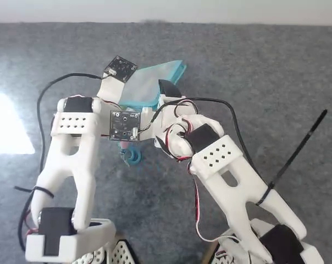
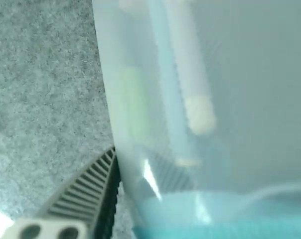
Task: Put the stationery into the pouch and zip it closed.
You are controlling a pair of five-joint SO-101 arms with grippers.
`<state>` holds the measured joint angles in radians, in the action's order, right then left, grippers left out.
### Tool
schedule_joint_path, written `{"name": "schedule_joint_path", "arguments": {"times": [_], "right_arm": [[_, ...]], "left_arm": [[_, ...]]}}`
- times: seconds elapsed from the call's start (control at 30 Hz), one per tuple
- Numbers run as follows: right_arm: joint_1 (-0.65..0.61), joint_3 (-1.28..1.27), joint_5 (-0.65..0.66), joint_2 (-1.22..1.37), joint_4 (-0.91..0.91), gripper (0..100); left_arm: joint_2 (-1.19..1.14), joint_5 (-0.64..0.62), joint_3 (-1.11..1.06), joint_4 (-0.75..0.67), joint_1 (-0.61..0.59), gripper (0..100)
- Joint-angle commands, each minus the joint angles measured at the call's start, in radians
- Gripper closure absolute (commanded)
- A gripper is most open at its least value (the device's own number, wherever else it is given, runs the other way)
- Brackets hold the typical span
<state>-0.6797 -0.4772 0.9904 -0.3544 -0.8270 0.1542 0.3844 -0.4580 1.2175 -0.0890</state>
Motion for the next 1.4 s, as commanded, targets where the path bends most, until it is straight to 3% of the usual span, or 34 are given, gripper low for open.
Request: {"name": "schedule_joint_path", "arguments": {"times": [0.0, 0.2, 0.37, 0.7, 0.83, 0.97, 1.37], "right_arm": [[-0.008, 0.063, 0.023, -0.005, 0.024, 70.9], [-0.044, 0.063, 0.046, -0.016, 0.015, 79.2], [-0.087, 0.063, -0.091, -0.016, 0.025, 99.5], [0.002, 0.201, -0.341, -0.016, -0.074, 99.1], [0.008, 0.235, -0.420, -0.016, -0.150, 99.1], [0.012, 0.235, -0.500, -0.016, -0.160, 99.1], [0.111, 0.192, -0.701, -0.016, -0.156, 99.1]], "left_arm": [[-0.017, 0.003, 0.008, 0.038, -0.018, 99], [-0.018, 0.003, 0.004, 0.037, -0.018, 99], [-0.018, 0.003, 0.002, 0.037, -0.018, 99], [-0.008, -0.034, 0.093, 0.044, -0.044, 98], [0.069, -0.147, 0.234, 0.051, -0.100, 86], [0.216, -0.157, 0.329, 0.117, -0.101, 74], [0.660, -0.157, 0.346, 0.423, -0.089, 73]]}}
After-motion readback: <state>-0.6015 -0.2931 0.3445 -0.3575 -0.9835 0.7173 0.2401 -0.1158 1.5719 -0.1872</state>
